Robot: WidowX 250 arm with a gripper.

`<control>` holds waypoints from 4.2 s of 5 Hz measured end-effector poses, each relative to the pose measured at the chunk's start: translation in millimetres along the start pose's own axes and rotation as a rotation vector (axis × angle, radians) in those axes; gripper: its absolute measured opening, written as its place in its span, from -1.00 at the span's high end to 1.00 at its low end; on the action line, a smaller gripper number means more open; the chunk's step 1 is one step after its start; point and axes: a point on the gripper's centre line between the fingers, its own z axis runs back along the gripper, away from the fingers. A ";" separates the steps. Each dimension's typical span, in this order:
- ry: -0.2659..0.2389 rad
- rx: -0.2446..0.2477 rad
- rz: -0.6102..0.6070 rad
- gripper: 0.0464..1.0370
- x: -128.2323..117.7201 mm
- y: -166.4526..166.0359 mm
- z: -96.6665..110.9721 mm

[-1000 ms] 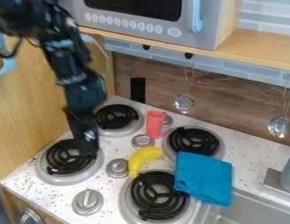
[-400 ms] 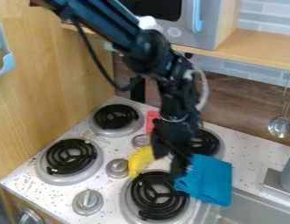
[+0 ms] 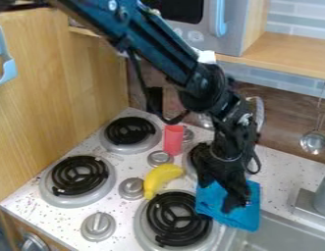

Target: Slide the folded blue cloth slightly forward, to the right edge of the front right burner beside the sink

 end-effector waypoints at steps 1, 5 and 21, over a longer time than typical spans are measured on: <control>-0.006 -0.003 0.013 -0.93 17.4 0.3 -14.8; 0.037 -0.011 0.042 -0.93 5.5 3.9 -49.6; 0.088 -0.013 0.088 -0.93 -15.8 8.4 -40.1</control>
